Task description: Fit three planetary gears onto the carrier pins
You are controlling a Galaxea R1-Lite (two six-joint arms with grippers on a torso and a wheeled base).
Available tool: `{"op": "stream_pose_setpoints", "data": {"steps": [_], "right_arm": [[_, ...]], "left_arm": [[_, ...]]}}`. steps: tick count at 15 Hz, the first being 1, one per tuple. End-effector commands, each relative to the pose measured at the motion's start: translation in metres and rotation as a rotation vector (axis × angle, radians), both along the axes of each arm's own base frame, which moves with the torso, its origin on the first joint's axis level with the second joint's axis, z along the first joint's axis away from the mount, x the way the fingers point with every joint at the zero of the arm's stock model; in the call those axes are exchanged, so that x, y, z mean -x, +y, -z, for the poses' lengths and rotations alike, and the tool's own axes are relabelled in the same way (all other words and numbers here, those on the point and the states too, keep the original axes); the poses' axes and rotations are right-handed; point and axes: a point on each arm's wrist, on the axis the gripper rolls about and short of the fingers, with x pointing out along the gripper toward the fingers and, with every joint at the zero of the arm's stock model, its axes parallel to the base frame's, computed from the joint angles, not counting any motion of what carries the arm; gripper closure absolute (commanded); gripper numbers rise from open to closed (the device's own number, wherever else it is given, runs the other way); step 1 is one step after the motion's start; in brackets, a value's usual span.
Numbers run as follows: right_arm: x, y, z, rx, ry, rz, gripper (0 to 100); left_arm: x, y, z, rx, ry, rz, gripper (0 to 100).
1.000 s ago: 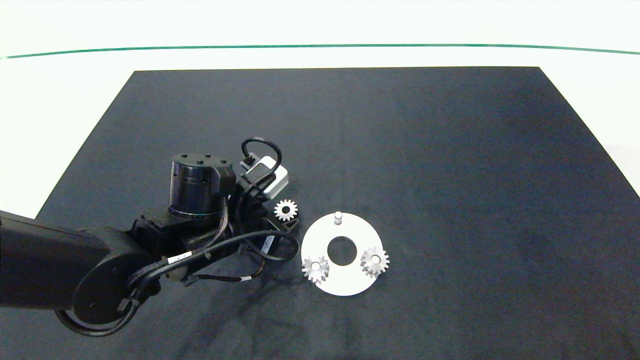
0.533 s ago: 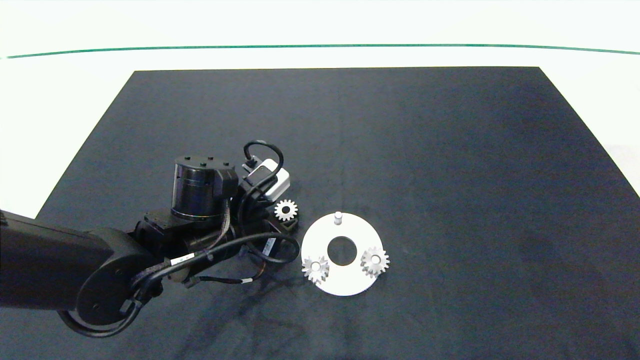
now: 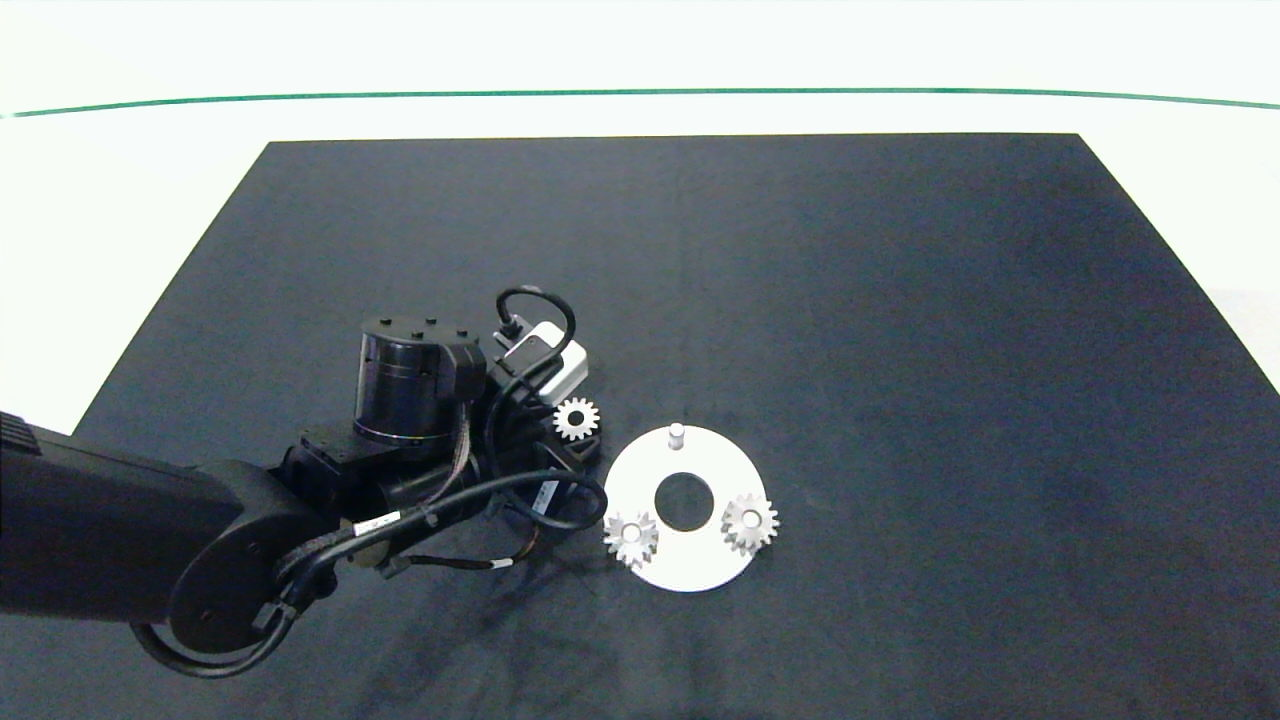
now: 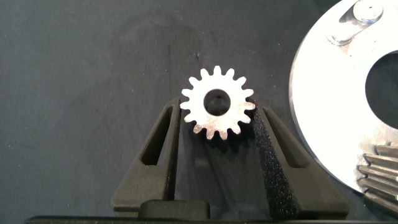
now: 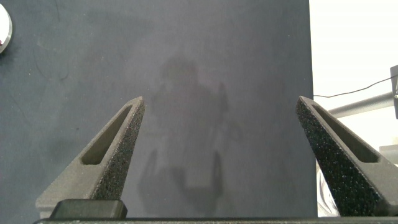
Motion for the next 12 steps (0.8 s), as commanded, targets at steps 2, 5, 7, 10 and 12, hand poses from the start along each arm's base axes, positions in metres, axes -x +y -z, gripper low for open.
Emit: {"op": "stream_pose_setpoints", "data": {"steps": [2,5,7,10,12], "right_arm": [[0.0022,-0.0010,0.0011,0.000,-0.006,0.003,0],[0.0025,-0.0011,0.0002,-0.002,-0.011,0.003,0],[0.0028,-0.0012,-0.0006,-0.003,-0.014,0.006,0],[0.0031,-0.0013,-0.0006,-0.004,-0.015,0.008,0],[0.0031,-0.0013,-0.0006,-0.004,-0.015,0.006,0]], "left_arm": [[-0.0005,-0.0008,0.0020,-0.005,0.002,0.001,74],[-0.0003,-0.0006,0.0016,-0.006,0.002,-0.002,80],[-0.0004,-0.0006,0.0025,-0.007,0.004,-0.002,84],[-0.0012,-0.0007,0.0039,-0.008,0.007,-0.001,90],[-0.0006,-0.0003,0.0063,-0.013,0.015,-0.001,93]]}}
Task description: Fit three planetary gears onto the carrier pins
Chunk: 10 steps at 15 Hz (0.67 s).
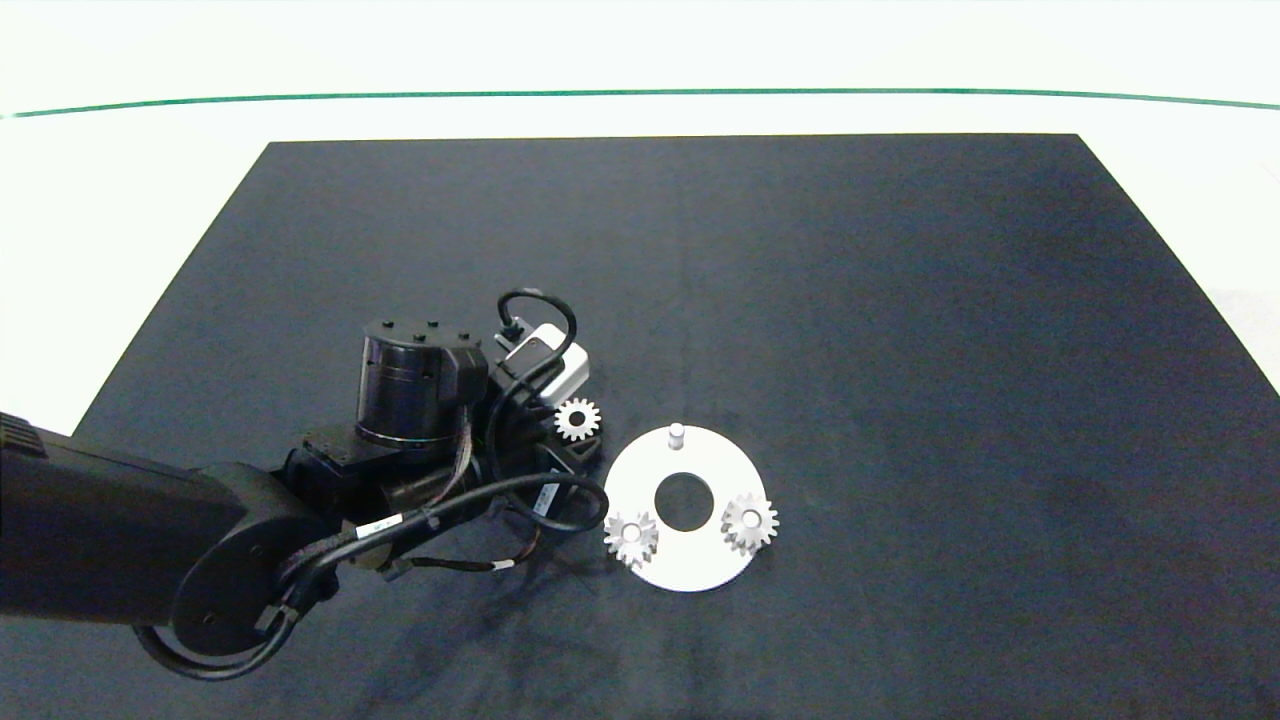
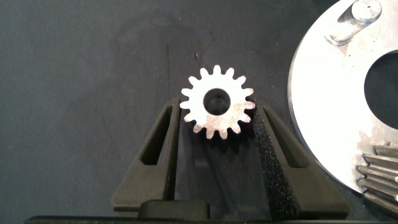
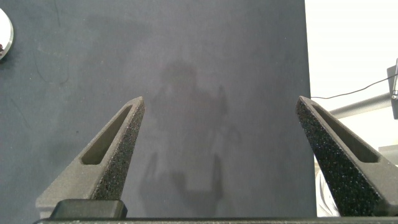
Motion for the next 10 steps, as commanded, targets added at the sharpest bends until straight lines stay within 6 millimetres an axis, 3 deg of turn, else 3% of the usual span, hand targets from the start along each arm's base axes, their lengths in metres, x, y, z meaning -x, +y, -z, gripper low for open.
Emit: {"op": "stream_pose_setpoints", "data": {"steps": [1,10], "right_arm": [[0.000,0.000,0.000,0.002,0.000,0.002,0],[0.000,0.000,-0.002,0.001,-0.005,0.002,0]], "left_arm": [[0.000,0.000,0.003,-0.008,0.008,0.000,96],[0.005,0.003,-0.014,0.020,-0.042,0.005,99]]}}
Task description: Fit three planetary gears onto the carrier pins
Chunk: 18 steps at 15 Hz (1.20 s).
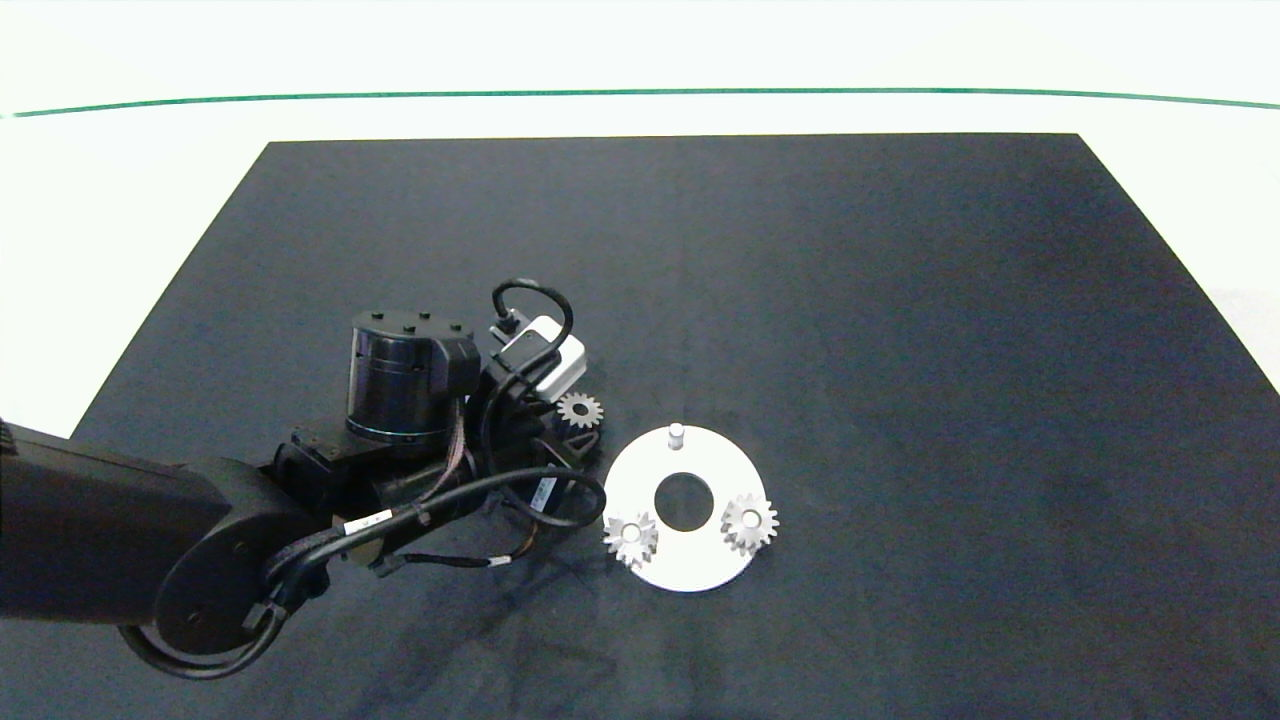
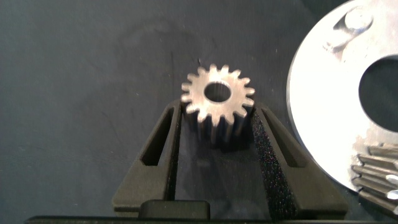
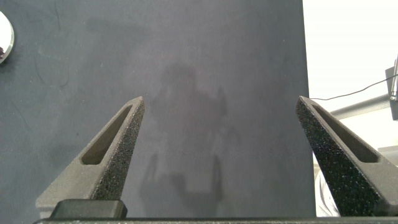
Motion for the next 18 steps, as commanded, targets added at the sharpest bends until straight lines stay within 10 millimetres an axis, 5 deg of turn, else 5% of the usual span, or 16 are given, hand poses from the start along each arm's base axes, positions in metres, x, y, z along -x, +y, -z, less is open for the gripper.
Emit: {"op": "stream_pose_setpoints", "data": {"steps": [1,14,15,18], "right_arm": [[-0.0004,0.0001,0.0004,0.003,0.004,0.001,0],[-0.0001,0.0000,-0.0003,0.002,0.002,0.002,0],[-0.0001,0.0000,-0.0003,0.002,0.002,0.002,0],[-0.0007,0.0002,-0.0006,0.003,0.003,0.002,0]], "left_arm": [[0.0032,0.0015,-0.0042,0.007,-0.014,0.001,99],[0.0065,0.0008,-0.0004,0.000,-0.003,0.009,99],[0.0066,0.0010,-0.0020,0.001,-0.007,0.004,0],[0.0083,0.0021,-0.0028,0.001,-0.009,0.006,0]]}}
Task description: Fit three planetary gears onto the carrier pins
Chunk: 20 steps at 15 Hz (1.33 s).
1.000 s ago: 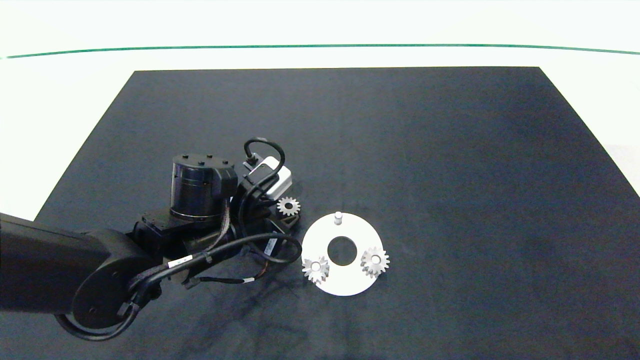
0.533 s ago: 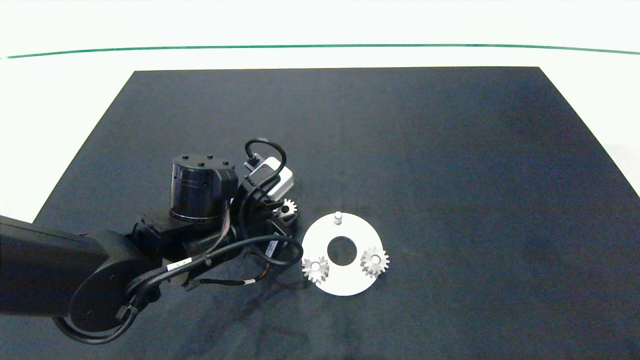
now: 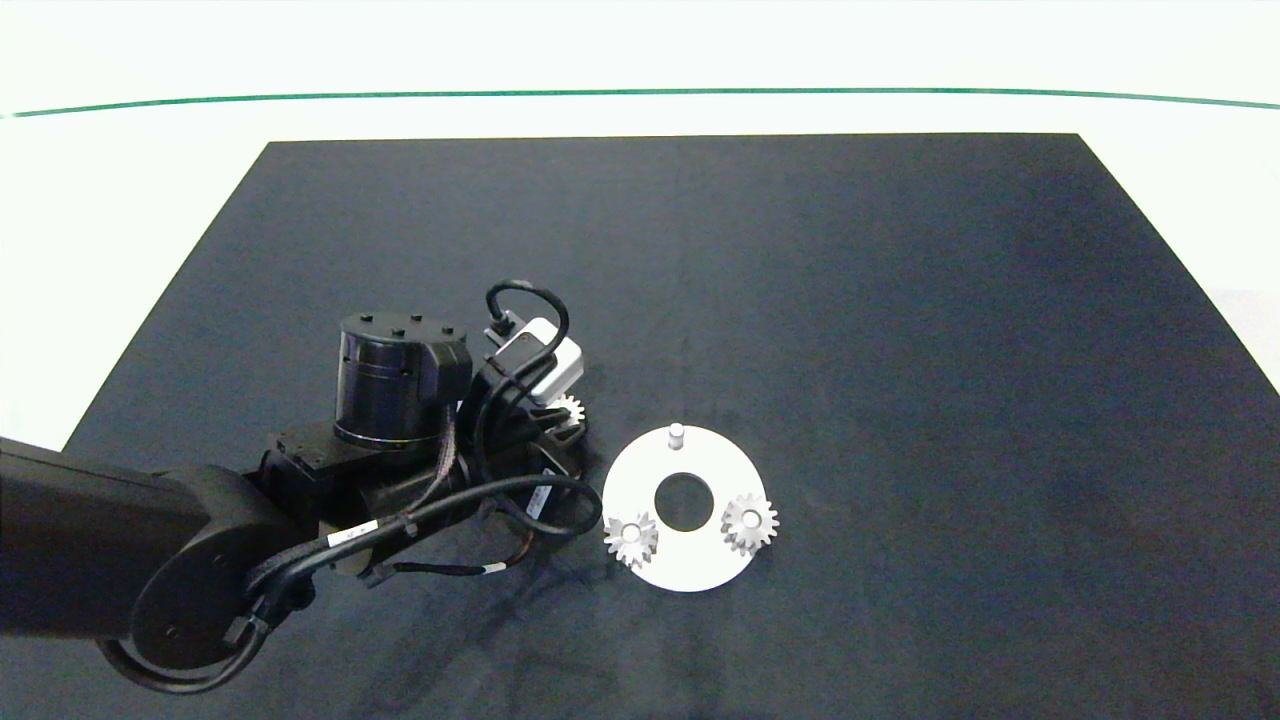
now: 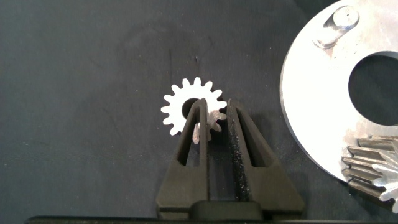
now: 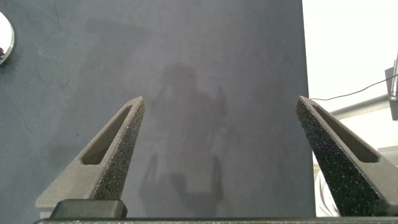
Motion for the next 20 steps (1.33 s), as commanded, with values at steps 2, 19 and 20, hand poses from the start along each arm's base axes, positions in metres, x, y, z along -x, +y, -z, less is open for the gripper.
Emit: {"op": "stream_pose_setpoints", "data": {"steps": [2,19,20], "right_arm": [[-0.001,0.000,0.000,0.004,0.006,0.001,0],[0.000,0.000,-0.002,0.001,-0.001,0.000,0],[0.000,0.000,-0.002,0.002,0.000,0.000,0]], "left_arm": [[0.002,0.002,-0.003,0.006,-0.012,0.003,0],[-0.022,0.000,0.013,0.006,-0.025,-0.012,5],[-0.023,0.004,0.012,-0.001,-0.029,-0.022,6]]}}
